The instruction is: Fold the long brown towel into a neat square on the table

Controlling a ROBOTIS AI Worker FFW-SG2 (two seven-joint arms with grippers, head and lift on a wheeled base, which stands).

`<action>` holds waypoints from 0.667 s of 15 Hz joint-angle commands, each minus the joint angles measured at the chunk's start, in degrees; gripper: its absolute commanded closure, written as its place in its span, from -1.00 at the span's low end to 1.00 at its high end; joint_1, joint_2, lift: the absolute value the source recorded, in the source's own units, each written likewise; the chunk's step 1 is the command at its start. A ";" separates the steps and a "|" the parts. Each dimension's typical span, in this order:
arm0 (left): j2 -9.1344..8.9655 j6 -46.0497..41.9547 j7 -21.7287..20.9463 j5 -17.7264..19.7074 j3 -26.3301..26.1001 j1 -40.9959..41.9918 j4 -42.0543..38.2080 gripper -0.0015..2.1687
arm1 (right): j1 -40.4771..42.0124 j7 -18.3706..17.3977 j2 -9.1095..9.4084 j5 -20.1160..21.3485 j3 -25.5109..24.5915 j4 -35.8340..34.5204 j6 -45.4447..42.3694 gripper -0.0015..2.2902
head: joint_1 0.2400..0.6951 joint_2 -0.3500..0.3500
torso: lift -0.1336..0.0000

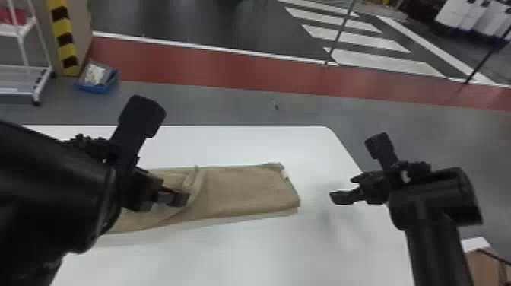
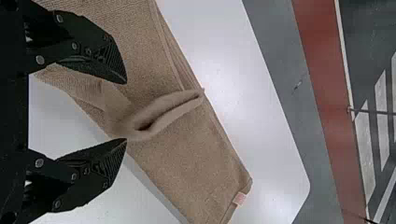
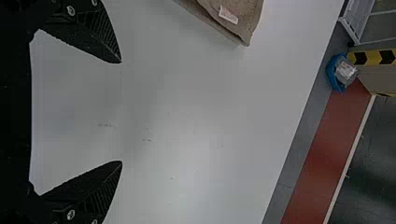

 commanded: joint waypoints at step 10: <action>-0.24 0.24 -2.75 2.25 22.12 8.57 -5.58 -0.96 | 3.27 2.02 2.45 -11.70 3.46 -24.36 39.04 -0.90 | 1.00 -1.00 | -0.85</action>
